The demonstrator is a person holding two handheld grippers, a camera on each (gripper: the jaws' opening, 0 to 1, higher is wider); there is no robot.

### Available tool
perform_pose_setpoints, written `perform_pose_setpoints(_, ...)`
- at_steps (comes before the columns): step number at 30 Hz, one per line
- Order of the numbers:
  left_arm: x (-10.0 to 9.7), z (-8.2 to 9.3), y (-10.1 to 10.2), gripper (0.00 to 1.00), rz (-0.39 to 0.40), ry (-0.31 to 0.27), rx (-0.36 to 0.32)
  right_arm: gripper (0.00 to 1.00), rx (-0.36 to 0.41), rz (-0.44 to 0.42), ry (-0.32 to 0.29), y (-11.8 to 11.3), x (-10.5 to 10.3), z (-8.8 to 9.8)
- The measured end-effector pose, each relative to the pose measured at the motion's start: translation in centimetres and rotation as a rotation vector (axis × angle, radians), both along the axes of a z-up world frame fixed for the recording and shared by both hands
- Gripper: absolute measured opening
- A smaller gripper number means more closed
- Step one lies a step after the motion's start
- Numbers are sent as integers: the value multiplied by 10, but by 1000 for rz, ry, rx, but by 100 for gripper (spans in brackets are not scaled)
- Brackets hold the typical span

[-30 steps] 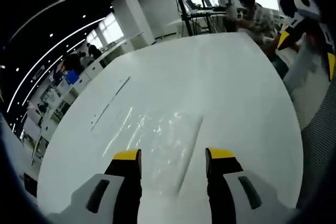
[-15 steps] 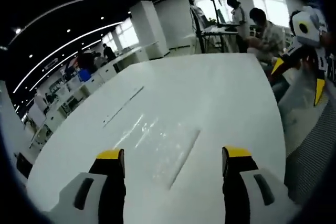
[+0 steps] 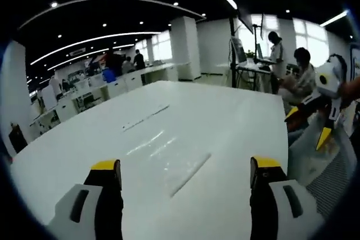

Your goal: Open the resealable bag by pulling the two sides of the seal apart until the entire bag opening is separated and visibly accessible.

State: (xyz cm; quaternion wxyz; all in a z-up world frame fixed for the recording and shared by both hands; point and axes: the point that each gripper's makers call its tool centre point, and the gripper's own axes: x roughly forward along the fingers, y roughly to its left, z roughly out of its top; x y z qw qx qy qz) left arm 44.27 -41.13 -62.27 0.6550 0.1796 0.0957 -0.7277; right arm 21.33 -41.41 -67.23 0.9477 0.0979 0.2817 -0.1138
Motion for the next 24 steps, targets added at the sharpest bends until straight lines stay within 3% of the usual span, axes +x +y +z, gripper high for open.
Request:
perform_pose_setpoints(12, 2, 18, 27, 99, 18, -6, -36, 80, -7, -7, -6, 0, 0, 1)
perform_pose_setpoints(21, -7, 17, 51, 99, 22, -10, -37, 79, -7, -7, -9, -1, 1, 2)
perform_pose_setpoints(24, -11, 15, 56, 99, 26, 35, -48, 79, -8, -7, -9, 0, 1, 2)
